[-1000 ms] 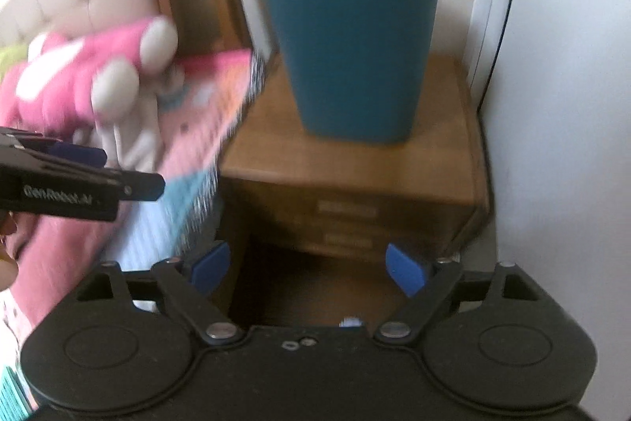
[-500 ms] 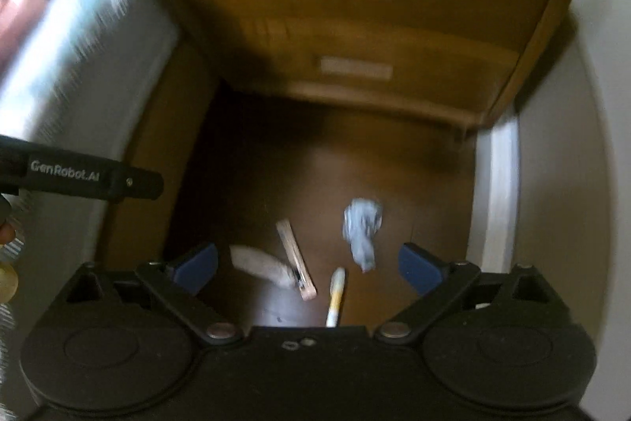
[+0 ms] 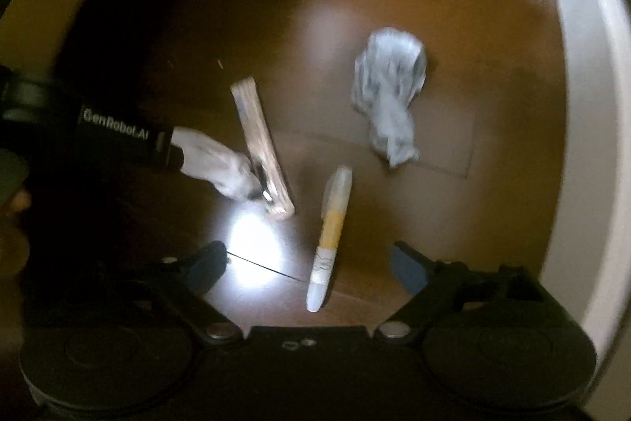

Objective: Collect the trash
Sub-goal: 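Grasp the white tissue with the left tool while the right tool grasps the yellow marker, then lift the white tissue and yellow marker up over the teal bin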

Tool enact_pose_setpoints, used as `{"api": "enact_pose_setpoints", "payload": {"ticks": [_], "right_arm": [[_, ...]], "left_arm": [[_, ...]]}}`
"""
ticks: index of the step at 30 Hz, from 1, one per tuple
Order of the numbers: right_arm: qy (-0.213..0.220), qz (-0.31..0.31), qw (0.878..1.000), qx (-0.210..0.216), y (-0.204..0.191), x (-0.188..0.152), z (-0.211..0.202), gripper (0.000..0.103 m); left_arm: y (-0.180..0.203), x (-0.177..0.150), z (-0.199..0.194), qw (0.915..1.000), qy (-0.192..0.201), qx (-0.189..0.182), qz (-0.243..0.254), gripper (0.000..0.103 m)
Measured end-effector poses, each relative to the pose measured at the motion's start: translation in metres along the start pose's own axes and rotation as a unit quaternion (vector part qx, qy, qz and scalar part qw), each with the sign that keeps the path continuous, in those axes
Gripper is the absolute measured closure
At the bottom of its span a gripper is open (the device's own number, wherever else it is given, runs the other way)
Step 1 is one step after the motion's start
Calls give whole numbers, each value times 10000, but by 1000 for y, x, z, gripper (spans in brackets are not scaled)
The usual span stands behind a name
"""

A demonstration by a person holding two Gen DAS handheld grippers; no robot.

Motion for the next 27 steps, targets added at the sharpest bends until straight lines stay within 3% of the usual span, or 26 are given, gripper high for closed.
{"api": "enact_pose_setpoints", "payload": {"ticks": [6, 8, 11, 15, 16, 19, 20, 21, 23, 27], "right_arm": [[-189, -96, 9998, -42, -10, -10, 62, 26], [-224, -97, 9997, -40, -11, -13, 75, 34], [-254, -91, 9996, -52, -14, -13, 89, 46], [-105, -17, 9999, -113, -15, -13, 91, 50], [-77, -19, 9999, -106, -16, -13, 91, 56], [-24, -6, 9998, -213, -15, -15, 88, 73], [-20, 29, 9997, -225, -14, -15, 88, 82], [-30, 90, 9996, -251, -12, -16, 89, 85], [-70, 225, 9995, -215, -7, -17, 89, 87], [-88, 407, 9989, -228, 2, -23, 85, 87]], "left_arm": [[-8, 7, 61, 9998, -157, -86, -37, 25], [-8, 10, 77, 9995, -190, -247, -41, 23], [-3, 10, 88, 9985, -184, -500, 99, 23], [4, 7, 97, 9977, -238, -591, 226, 27], [3, 6, 100, 9977, -263, -596, 204, 37], [2, 3, 100, 9982, -197, -524, 227, 39], [1, 2, 99, 9984, -169, -489, 232, 47], [-1, 1, 97, 9987, -141, -432, 218, 53], [-6, 1, 93, 9991, -90, -397, 144, 74], [-13, 1, 87, 9991, -37, -415, 13, 82]]}}
Point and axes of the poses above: each gripper's, at about its wrist camera, not at the fingertips, and z roughly the way its jaws point, y to its right, x to its top, the point moved 6 cm from there along z, roughly the way its jaws point, and after that the axes turned 15 degrees about -x, right-handed, at the moved point
